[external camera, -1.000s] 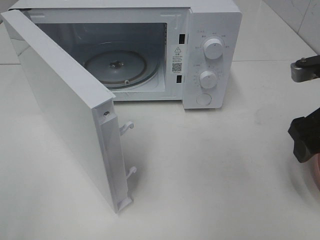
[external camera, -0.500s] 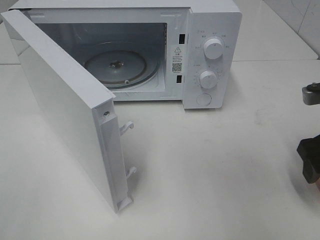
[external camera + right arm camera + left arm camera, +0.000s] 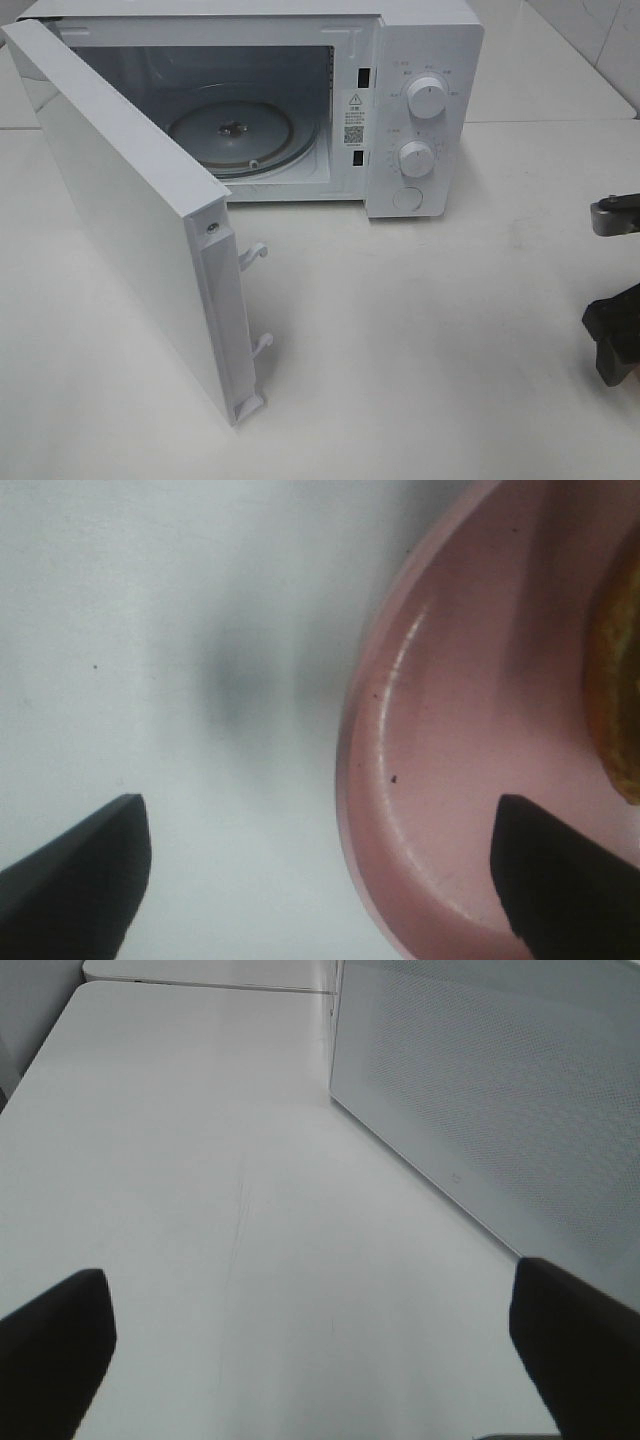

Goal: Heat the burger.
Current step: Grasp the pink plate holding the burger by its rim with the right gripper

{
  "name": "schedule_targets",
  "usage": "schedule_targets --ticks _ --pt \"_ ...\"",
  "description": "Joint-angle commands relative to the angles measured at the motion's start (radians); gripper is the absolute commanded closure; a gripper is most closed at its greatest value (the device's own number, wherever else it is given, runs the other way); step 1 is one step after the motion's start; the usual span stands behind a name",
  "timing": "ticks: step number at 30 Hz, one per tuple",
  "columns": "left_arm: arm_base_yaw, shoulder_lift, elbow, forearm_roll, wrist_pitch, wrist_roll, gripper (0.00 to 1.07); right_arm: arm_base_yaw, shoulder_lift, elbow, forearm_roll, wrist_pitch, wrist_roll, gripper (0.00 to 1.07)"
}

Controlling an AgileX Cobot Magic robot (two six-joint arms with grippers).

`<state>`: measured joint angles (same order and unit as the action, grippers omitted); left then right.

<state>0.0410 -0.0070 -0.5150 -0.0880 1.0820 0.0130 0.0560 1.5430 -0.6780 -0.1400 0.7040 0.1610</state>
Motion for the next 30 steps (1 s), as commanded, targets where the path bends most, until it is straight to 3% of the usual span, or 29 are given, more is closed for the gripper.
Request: schedule_targets --ticks 1,20,24,25,28,30 --pt "0.003 -0.013 0.0 -0.006 -0.012 -0.001 0.06 -0.004 0.036 0.009 0.009 -0.035 -0.025 0.2" --pt "0.003 -0.013 0.0 -0.006 -0.012 -0.001 0.06 -0.004 0.158 0.058 -0.03 -0.185 -0.011 0.26" --pt "0.003 -0.013 0.0 -0.006 -0.012 -0.001 0.06 -0.004 0.167 0.058 -0.042 -0.186 0.003 0.4" --pt "0.003 -0.013 0.0 -0.006 -0.012 -0.001 0.06 -0.004 0.167 0.058 -0.052 -0.187 0.014 0.5" --pt "0.003 -0.013 0.0 -0.006 -0.012 -0.001 0.06 -0.004 0.167 0.058 -0.061 -0.187 0.016 0.57" --pt "0.003 -0.013 0.0 -0.006 -0.012 -0.001 0.06 -0.004 0.167 0.058 -0.077 -0.187 0.015 0.86"
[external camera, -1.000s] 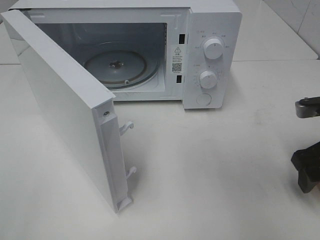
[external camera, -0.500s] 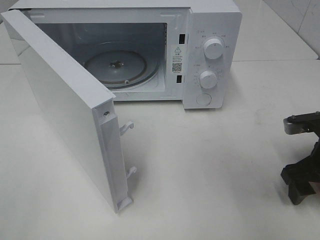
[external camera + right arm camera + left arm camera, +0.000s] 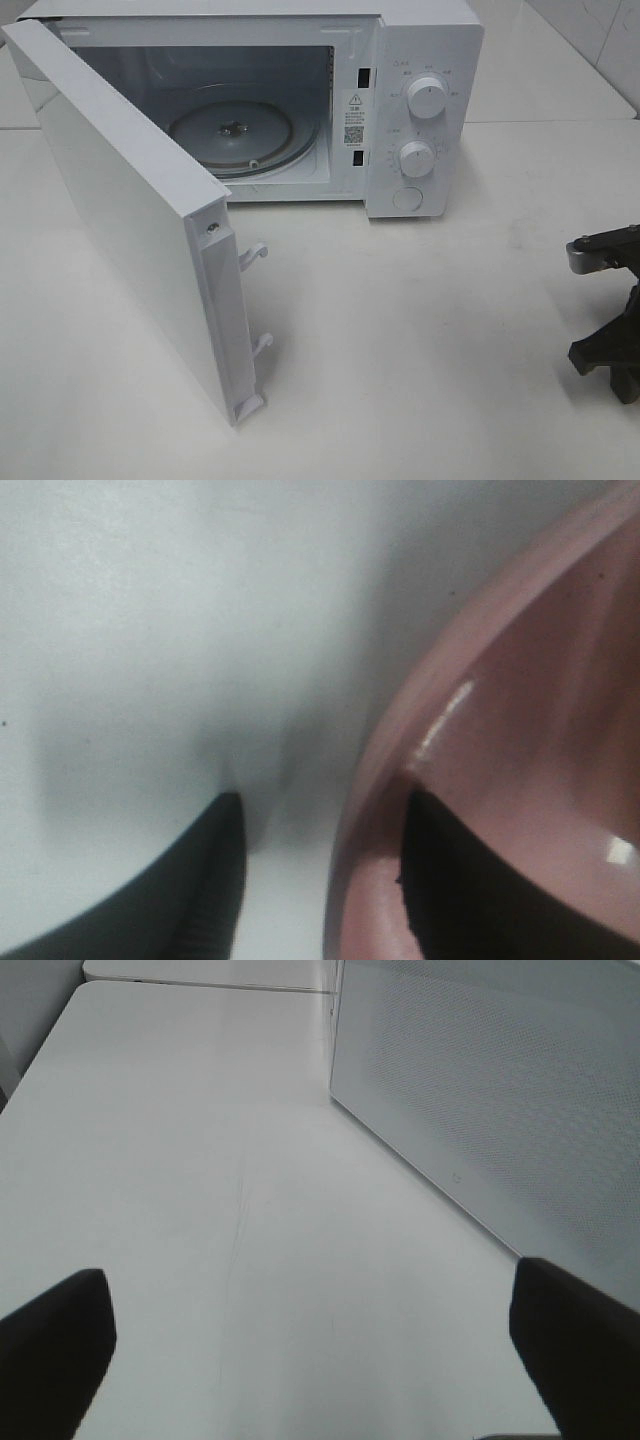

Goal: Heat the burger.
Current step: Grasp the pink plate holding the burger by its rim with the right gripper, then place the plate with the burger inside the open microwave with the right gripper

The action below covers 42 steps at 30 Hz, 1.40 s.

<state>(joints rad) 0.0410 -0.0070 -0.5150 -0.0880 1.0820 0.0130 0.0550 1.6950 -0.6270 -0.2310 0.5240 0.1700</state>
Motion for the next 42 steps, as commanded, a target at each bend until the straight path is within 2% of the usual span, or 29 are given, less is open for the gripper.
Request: schedule_targets --ticks 1,2,3,4,14,28,42 --pt "0.003 -0.013 0.0 -0.006 -0.012 -0.001 0.06 -0.003 0.015 0.007 0.014 -0.007 0.006 0.86" --pt "0.003 -0.013 0.0 -0.006 -0.012 -0.001 0.06 -0.003 0.015 0.007 0.014 -0.007 0.006 0.94" --pt "0.003 -0.013 0.0 -0.006 -0.012 -0.001 0.06 -0.003 0.015 0.007 0.014 -0.007 0.006 0.94" --pt "0.003 -0.013 0.0 -0.006 -0.012 -0.001 0.06 -0.003 0.015 0.007 0.014 -0.007 0.006 1.07" --pt "0.003 -0.013 0.0 -0.006 -0.012 -0.001 0.06 -0.003 0.015 0.007 0.023 -0.024 0.019 1.07" --pt "0.003 -0.013 0.0 -0.006 -0.012 -0.001 0.06 0.001 0.007 0.006 -0.064 0.023 0.136 1.07" --pt "0.003 -0.013 0.0 -0.006 -0.012 -0.001 0.06 0.147 -0.013 0.006 -0.298 0.128 0.374 1.07"
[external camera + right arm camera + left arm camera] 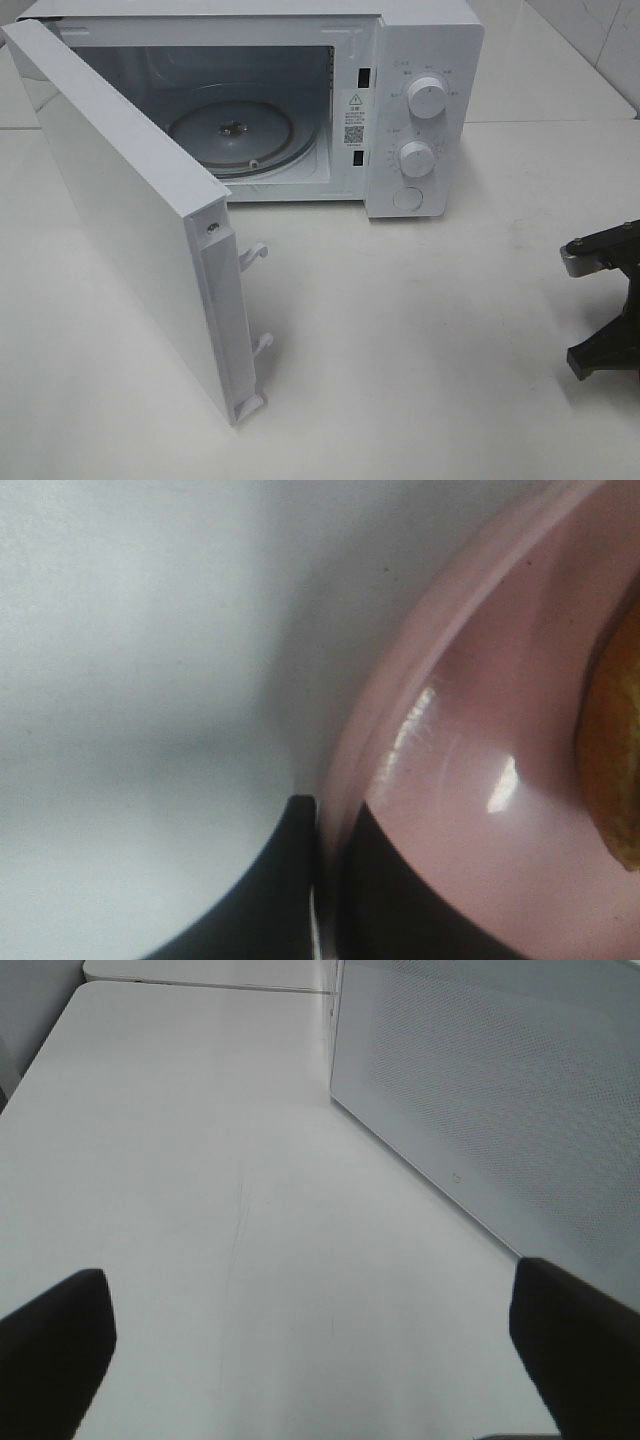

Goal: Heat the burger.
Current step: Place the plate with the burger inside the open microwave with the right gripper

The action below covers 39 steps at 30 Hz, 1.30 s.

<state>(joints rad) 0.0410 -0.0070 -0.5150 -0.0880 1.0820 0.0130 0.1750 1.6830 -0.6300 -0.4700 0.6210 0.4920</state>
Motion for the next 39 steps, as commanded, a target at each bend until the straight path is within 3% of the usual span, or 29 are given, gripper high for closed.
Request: schedule_targets --ticks 1,16,28,39 --pt "0.003 -0.013 0.0 -0.006 -0.012 -0.001 0.06 0.037 -0.001 0.009 -0.075 0.039 0.065 1.07" --pt "0.003 -0.013 0.0 -0.006 -0.012 -0.001 0.06 0.197 -0.102 0.009 -0.182 0.195 0.151 1.07" --pt "0.003 -0.013 0.0 -0.006 -0.012 -0.001 0.06 0.268 -0.195 0.009 -0.181 0.241 0.134 1.07" --pt "0.003 -0.013 0.0 -0.006 -0.012 -0.001 0.06 0.412 -0.299 0.009 -0.179 0.29 0.085 1.07"
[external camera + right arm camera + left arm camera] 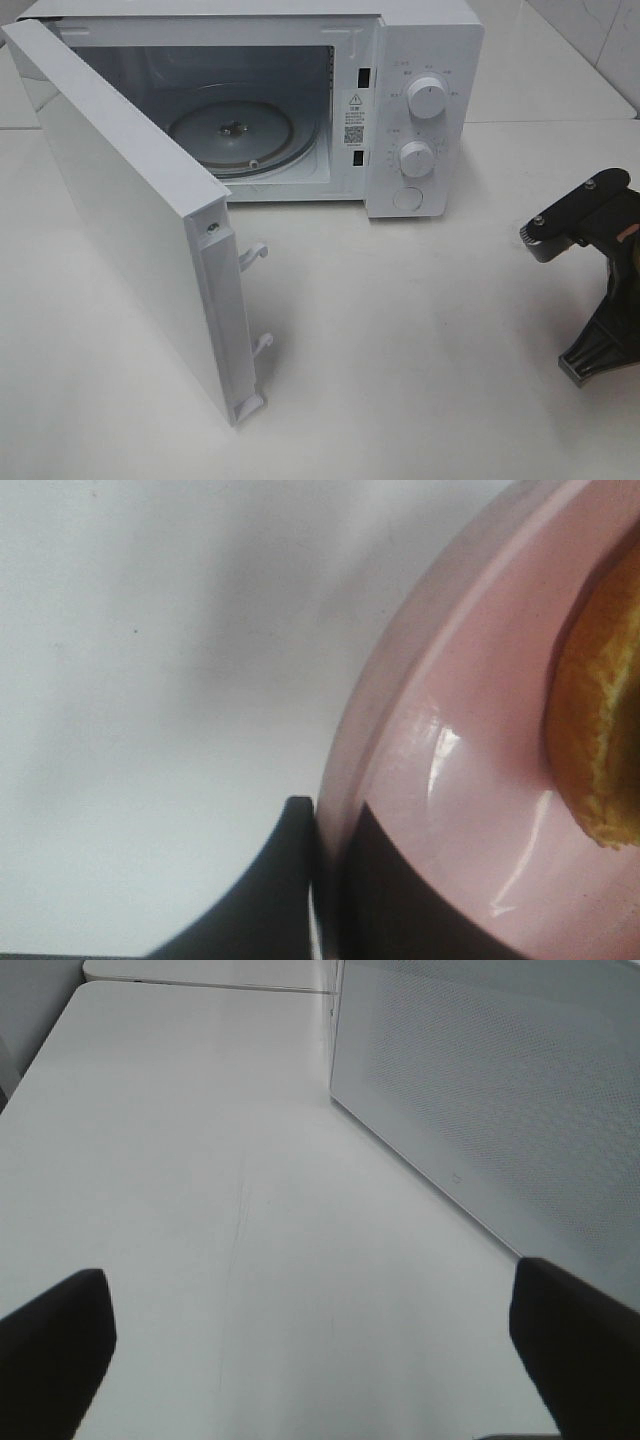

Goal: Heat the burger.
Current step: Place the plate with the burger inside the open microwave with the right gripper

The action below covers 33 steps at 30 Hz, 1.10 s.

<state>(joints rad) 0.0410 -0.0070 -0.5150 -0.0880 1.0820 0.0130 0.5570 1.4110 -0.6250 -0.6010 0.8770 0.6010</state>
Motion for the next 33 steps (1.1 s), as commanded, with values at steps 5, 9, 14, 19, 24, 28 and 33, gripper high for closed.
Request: schedule_targets --ticks 5,9,14,19,24,28,33 --pt "0.003 -0.013 0.0 -0.006 -0.012 -0.001 0.06 0.083 -0.051 0.005 -0.046 0.038 -0.035 1.07" --pt "0.003 -0.013 0.0 -0.006 -0.012 -0.001 0.06 0.13 -0.088 0.024 -0.037 0.04 -0.056 1.07" --pt "0.003 -0.013 0.0 -0.006 -0.012 -0.001 0.06 0.208 -0.134 0.064 -0.032 0.049 -0.06 1.07" --pt "0.003 -0.013 0.0 -0.006 -0.012 -0.001 0.06 0.285 -0.162 0.089 -0.027 0.074 -0.099 1.07" --pt "0.003 -0.013 0.0 -0.006 -0.012 -0.001 0.06 0.346 -0.167 0.093 -0.028 0.084 -0.119 1.07" --pt "0.003 -0.013 0.0 -0.006 -0.012 -0.001 0.06 0.385 -0.167 0.093 -0.029 0.082 -0.123 1.07" --pt "0.003 -0.013 0.0 -0.006 -0.012 -0.001 0.06 0.454 -0.167 0.093 -0.051 0.085 -0.161 1.07"
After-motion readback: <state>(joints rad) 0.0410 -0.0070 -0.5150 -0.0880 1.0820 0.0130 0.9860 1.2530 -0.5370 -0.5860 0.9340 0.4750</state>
